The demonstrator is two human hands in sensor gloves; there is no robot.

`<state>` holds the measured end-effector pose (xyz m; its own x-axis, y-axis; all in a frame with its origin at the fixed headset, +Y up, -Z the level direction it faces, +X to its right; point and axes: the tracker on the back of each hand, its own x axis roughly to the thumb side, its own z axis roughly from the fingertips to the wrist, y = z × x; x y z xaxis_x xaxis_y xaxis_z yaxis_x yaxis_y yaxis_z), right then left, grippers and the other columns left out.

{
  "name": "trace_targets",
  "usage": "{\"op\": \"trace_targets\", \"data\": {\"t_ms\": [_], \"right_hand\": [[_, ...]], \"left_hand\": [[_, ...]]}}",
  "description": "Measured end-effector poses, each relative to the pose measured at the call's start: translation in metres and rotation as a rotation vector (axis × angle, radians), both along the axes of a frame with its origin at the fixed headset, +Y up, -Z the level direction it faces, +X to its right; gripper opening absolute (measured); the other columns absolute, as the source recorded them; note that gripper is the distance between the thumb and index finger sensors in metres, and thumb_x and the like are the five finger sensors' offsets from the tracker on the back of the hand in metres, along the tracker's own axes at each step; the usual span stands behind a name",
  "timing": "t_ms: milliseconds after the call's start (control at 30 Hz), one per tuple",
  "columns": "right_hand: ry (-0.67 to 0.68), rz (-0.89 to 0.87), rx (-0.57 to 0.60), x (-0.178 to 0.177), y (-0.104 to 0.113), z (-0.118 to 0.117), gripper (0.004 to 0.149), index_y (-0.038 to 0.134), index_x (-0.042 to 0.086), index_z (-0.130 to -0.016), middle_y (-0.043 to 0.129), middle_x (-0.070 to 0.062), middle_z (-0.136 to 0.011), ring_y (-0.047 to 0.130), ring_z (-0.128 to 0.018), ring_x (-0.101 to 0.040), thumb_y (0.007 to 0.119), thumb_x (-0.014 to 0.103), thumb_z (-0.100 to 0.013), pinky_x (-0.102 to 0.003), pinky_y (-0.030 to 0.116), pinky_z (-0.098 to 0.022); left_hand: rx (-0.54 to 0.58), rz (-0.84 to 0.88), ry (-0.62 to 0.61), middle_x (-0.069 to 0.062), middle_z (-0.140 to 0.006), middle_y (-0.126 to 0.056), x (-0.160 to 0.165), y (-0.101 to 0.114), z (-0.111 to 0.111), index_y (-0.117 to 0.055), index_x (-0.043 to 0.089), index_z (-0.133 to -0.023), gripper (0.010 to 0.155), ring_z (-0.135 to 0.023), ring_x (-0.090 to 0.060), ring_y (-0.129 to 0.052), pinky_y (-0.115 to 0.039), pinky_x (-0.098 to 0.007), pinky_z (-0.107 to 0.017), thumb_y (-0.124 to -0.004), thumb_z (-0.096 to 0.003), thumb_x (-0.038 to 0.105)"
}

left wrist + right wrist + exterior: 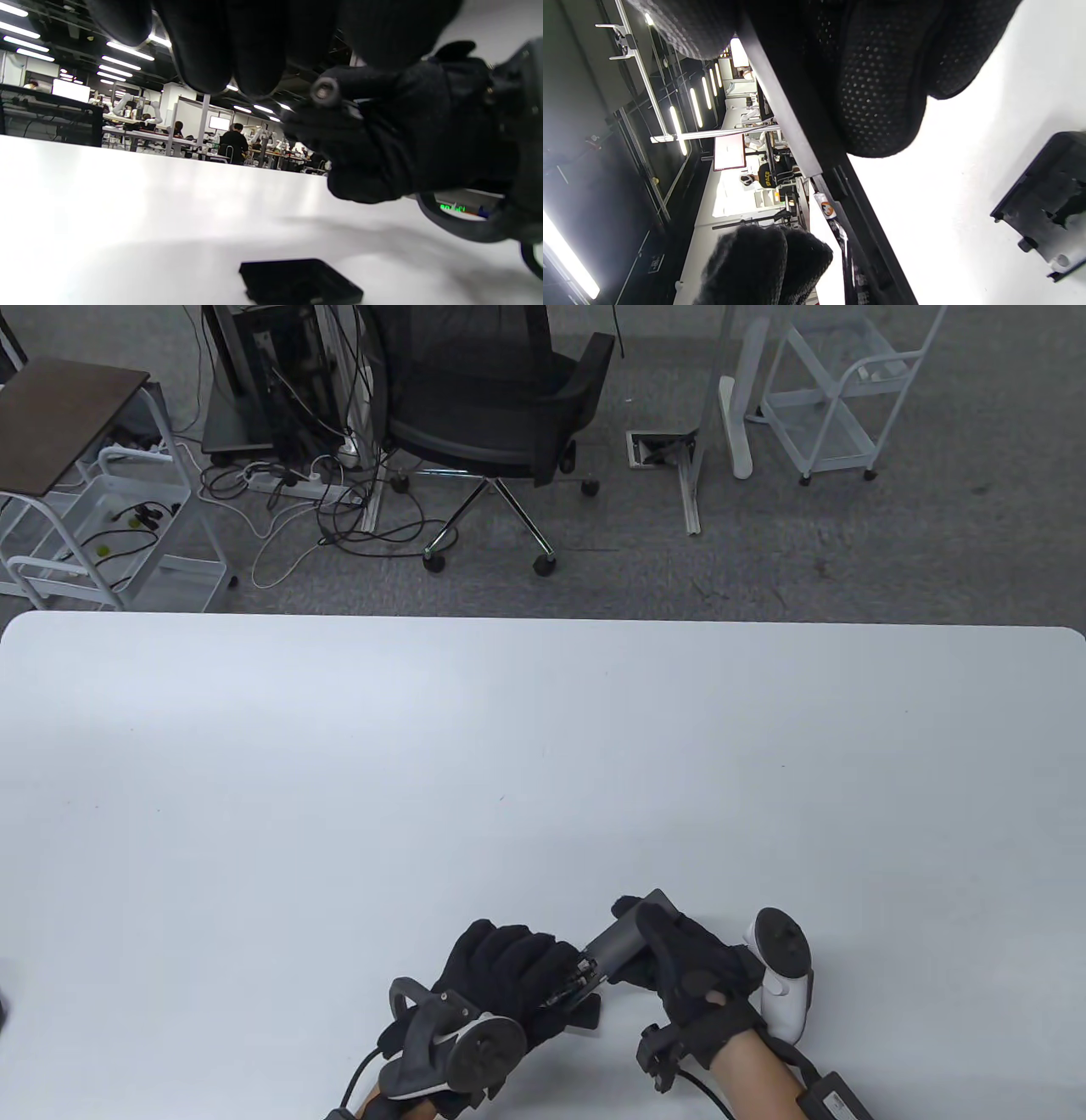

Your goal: Fit batteries into remote control, then fit battery cover

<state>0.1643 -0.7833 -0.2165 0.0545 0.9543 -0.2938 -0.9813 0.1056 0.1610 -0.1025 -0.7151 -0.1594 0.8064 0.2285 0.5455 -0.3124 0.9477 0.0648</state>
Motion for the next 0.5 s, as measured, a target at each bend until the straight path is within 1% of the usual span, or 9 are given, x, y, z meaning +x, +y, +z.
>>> {"op": "trace_targets", "data": {"t_ms": [100, 233, 300, 433, 500], "right_hand": [[0.030, -0.035, 0.005, 0.001, 0.001, -0.001, 0.063, 0.076, 0.001, -0.093, 0.099, -0.020, -0.071, 0.105, -0.047, -0.036, 0.074, 0.047, -0.051, -0.057, 0.077, -0.053], [0.043, -0.045, 0.017, 0.001, 0.002, -0.001, 0.063, 0.076, 0.001, -0.093, 0.099, -0.020, -0.071, 0.105, -0.046, -0.036, 0.074, 0.047, -0.051, -0.056, 0.077, -0.053], [0.058, -0.051, 0.022, -0.001, 0.003, 0.000, 0.063, 0.076, 0.001, -0.093, 0.099, -0.020, -0.070, 0.105, -0.046, -0.035, 0.074, 0.047, -0.051, -0.056, 0.078, -0.053], [0.071, -0.055, 0.027, -0.002, 0.003, 0.001, 0.062, 0.076, 0.001, -0.093, 0.100, -0.020, -0.070, 0.105, -0.045, -0.035, 0.074, 0.047, -0.051, -0.056, 0.078, -0.052], [0.066, -0.047, 0.032, -0.003, 0.004, 0.002, 0.062, 0.076, 0.002, -0.093, 0.099, -0.020, -0.070, 0.105, -0.045, -0.035, 0.074, 0.047, -0.051, -0.055, 0.078, -0.052]], "left_hand": [[-0.061, 0.061, 0.005, 0.002, -0.103, -0.087, -0.007, -0.003, -0.006, -0.071, 0.034, -0.101, 0.065, -0.098, -0.029, -0.085, -0.063, -0.060, -0.082, -0.076, -0.0401, 0.056], [-0.169, 0.147, -0.020, 0.001, -0.098, -0.091, -0.011, -0.009, -0.012, -0.073, 0.032, -0.100, 0.064, -0.096, -0.028, -0.088, -0.064, -0.060, -0.081, -0.075, -0.0407, 0.055], [-0.191, 0.182, -0.027, 0.002, -0.096, -0.093, -0.011, -0.011, -0.013, -0.074, 0.032, -0.100, 0.063, -0.094, -0.027, -0.090, -0.065, -0.059, -0.081, -0.074, -0.0410, 0.053], [-0.199, 0.176, -0.031, 0.003, -0.092, -0.096, -0.009, -0.013, -0.014, -0.074, 0.031, -0.099, 0.062, -0.091, -0.025, -0.093, -0.066, -0.058, -0.081, -0.075, -0.0406, 0.053], [-0.222, 0.189, -0.039, 0.004, -0.091, -0.097, -0.009, -0.016, -0.015, -0.074, 0.031, -0.099, 0.063, -0.090, -0.025, -0.094, -0.067, -0.058, -0.080, -0.076, -0.0405, 0.054]]}}
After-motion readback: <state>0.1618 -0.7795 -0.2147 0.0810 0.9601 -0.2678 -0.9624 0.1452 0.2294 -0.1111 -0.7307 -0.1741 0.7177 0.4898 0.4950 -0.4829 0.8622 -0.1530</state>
